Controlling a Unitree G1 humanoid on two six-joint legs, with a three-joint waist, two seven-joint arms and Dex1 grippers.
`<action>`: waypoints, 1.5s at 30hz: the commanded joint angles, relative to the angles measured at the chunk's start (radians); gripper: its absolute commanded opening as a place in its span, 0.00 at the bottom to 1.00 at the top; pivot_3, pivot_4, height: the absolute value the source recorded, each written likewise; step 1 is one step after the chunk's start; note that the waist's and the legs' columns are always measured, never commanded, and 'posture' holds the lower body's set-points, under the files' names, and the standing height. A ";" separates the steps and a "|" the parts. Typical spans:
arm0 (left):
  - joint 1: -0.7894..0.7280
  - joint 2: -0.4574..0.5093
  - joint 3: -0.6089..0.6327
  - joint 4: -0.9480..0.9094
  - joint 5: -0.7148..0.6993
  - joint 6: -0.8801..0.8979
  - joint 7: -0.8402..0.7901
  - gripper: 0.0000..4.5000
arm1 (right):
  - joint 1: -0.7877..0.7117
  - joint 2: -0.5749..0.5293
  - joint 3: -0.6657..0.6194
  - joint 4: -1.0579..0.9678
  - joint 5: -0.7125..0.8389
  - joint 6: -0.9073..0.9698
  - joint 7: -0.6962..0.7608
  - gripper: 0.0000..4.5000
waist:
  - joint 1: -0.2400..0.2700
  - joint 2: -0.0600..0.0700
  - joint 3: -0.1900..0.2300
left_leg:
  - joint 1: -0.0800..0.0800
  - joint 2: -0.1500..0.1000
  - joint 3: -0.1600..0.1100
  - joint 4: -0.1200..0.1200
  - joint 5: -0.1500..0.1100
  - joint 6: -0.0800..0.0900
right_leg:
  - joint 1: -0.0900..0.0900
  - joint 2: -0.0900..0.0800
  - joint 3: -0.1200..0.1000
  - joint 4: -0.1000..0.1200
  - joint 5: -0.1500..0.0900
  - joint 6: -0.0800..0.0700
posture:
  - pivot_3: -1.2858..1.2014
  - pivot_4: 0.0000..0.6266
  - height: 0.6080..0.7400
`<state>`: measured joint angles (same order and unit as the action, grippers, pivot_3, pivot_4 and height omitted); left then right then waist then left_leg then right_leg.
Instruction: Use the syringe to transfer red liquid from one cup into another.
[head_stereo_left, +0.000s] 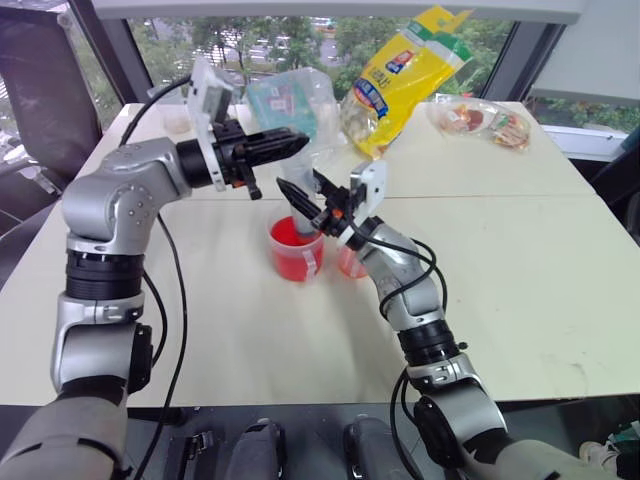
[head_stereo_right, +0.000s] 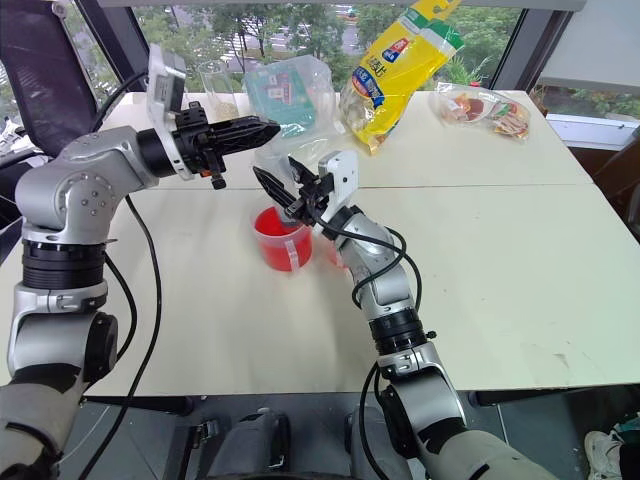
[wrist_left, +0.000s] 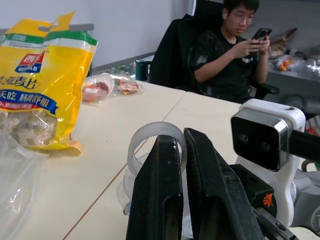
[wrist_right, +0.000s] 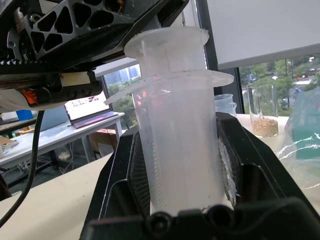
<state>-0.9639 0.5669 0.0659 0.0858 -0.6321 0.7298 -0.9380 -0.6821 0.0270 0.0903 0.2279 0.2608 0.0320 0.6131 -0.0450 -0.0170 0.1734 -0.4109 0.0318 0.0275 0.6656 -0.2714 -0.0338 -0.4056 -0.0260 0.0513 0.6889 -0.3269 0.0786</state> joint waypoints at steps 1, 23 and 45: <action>-0.092 0.014 0.067 -0.018 0.009 -0.075 0.030 0.01 | 0.014 0.013 0.069 -0.011 -0.003 0.020 0.055 0.32 | 0.000 0.000 0.000 | 0.000 0.000 0.000 0.000 0.000 0.000 | 0.000 0.000 0.000 0.000 0.000 0.000 | 0.52 0.24 1.00; 0.074 0.088 0.052 -0.142 -0.020 0.007 -0.009 0.93 | -0.107 -0.017 -0.027 -0.110 0.076 0.106 0.004 0.32 | 0.000 0.000 0.000 | 0.000 0.000 0.000 0.000 0.000 0.000 | 0.000 0.000 0.000 0.000 0.000 0.000 | 0.52 0.24 1.00; 0.046 0.106 0.063 -0.056 0.013 -0.065 -0.001 0.99 | -0.129 -0.190 -0.210 -0.348 0.199 0.271 -0.128 0.32 | 0.002 0.000 0.000 | 0.000 0.000 0.000 0.000 0.000 0.001 | 0.000 -0.001 0.000 0.000 0.000 0.000 | 0.52 0.24 1.00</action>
<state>-0.8844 0.6738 0.1298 0.0296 -0.6315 0.7008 -0.9337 -0.8203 -0.1538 -0.1064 -0.0636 0.4420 0.3000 0.4934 -0.0426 -0.0170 0.1734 -0.4113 0.0316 0.0274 0.6654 -0.2717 -0.0332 -0.4055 -0.0266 0.0510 0.6886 -0.3269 0.0786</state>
